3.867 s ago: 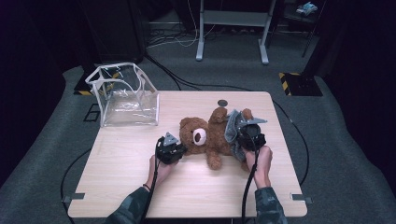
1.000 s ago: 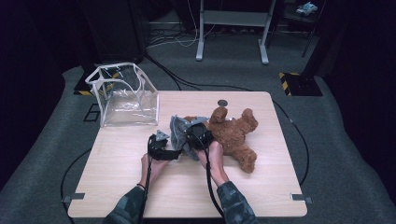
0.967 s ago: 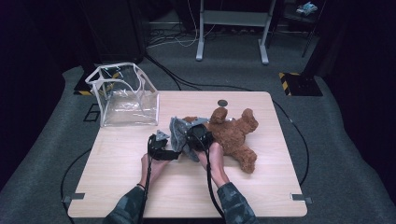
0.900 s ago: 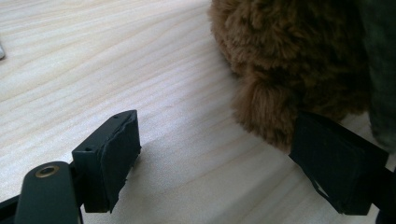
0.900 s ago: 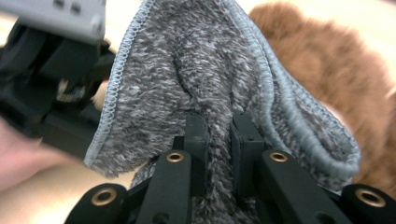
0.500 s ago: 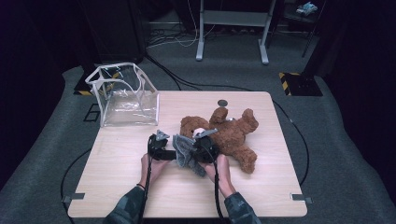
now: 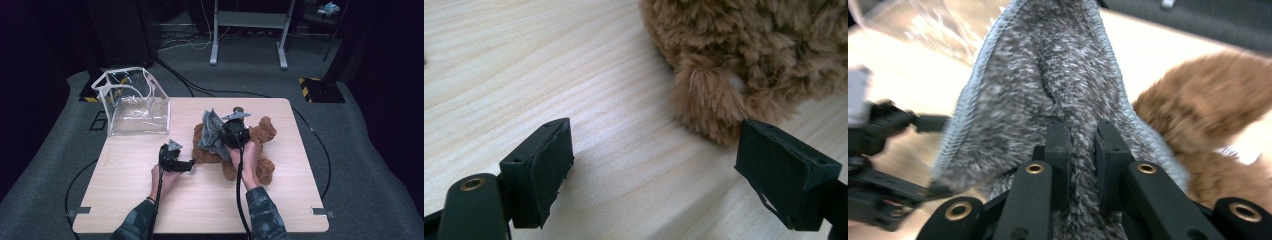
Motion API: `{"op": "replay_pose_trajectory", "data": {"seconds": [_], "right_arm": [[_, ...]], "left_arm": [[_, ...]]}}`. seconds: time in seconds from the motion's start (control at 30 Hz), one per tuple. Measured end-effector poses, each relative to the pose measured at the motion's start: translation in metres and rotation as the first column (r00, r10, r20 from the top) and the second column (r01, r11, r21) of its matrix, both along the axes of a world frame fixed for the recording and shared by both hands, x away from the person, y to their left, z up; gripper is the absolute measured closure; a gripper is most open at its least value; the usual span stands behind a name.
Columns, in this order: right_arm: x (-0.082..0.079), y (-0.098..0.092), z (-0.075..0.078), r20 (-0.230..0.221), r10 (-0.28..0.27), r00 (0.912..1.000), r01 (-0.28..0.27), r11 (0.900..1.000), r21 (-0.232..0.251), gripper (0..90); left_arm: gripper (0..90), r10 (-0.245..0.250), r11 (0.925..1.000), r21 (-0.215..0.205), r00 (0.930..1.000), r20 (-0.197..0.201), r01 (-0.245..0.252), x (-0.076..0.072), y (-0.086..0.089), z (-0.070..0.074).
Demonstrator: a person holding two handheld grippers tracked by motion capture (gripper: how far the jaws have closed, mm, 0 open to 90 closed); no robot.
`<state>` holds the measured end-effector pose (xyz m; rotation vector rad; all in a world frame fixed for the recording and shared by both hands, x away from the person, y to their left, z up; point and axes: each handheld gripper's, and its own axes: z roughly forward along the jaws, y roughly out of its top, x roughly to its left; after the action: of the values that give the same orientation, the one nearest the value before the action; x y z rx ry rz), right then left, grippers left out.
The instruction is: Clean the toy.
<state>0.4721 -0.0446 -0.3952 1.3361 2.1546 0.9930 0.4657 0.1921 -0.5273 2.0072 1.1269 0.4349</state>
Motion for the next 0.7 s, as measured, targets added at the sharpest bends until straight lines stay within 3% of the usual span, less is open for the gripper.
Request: {"op": "replay_pose_trajectory", "data": {"seconds": [0.1,0.37,0.5,0.7], "right_arm": [[0.0,0.005,-0.018,-0.034,-0.001,0.9994,0.0,0.999,-0.041,79.7],[-0.026,-0.004,-0.035,-0.047,0.028,0.9985,-0.029,0.999,-0.021,79.9],[-0.036,-0.007,-0.047,-0.08,0.033,0.9963,-0.033,0.999,-0.003,79.8],[-0.048,-0.002,-0.068,-0.132,0.079,0.9882,-0.083,0.996,-0.028,79.7]], "left_arm": [[14.9,0.001,1.0,-0.008,1.0,0.001,-0.001,0.0,0.0,0.0],[14.9,0.003,1.0,-0.007,1.0,0.002,-0.003,0.0,0.0,0.0],[14.9,0.005,1.0,-0.003,1.0,-0.001,-0.005,0.0,-0.001,0.0],[14.9,0.004,1.0,-0.004,1.0,0.001,-0.004,0.0,-0.001,-0.001]]}}
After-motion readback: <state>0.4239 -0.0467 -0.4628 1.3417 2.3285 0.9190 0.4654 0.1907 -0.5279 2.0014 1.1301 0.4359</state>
